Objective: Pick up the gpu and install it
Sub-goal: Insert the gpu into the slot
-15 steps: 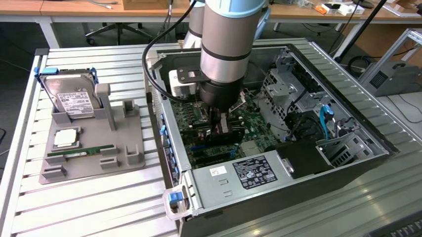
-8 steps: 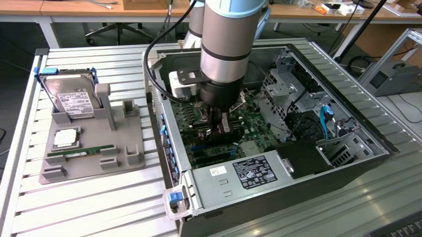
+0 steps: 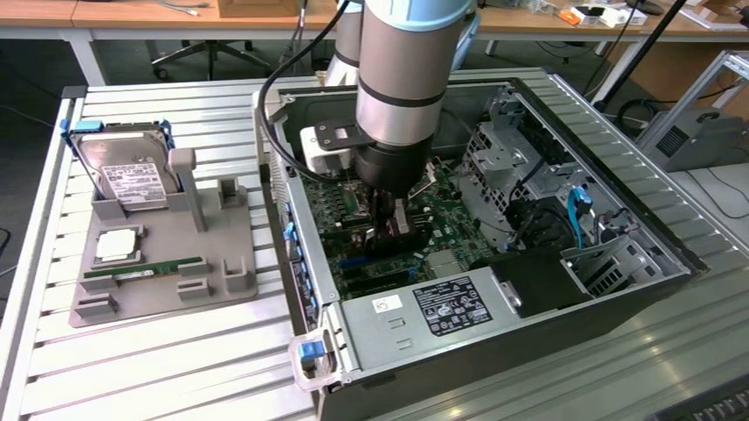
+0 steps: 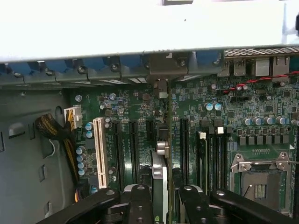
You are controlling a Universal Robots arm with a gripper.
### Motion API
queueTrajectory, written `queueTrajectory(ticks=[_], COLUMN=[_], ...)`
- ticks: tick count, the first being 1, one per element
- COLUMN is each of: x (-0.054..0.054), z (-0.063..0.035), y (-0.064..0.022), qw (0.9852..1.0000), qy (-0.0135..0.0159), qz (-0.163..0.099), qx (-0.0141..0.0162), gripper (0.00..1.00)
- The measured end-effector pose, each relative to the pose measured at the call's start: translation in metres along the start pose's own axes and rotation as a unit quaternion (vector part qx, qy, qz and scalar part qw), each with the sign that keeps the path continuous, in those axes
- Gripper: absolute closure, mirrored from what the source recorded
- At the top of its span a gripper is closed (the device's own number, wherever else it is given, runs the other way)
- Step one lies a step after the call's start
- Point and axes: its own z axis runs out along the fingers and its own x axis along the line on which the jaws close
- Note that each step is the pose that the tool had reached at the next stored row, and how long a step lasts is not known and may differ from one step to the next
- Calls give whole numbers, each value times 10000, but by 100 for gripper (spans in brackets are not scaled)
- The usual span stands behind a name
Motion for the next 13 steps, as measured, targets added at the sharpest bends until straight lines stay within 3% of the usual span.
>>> queueTrajectory(ticks=[10, 13], x=[-29, -30], z=[13, 13], y=[-11, -10], qw=[10000, 10000], qy=[-47, -50], qz=[2, 3], qx=[-3, -4], gripper=[73, 73])
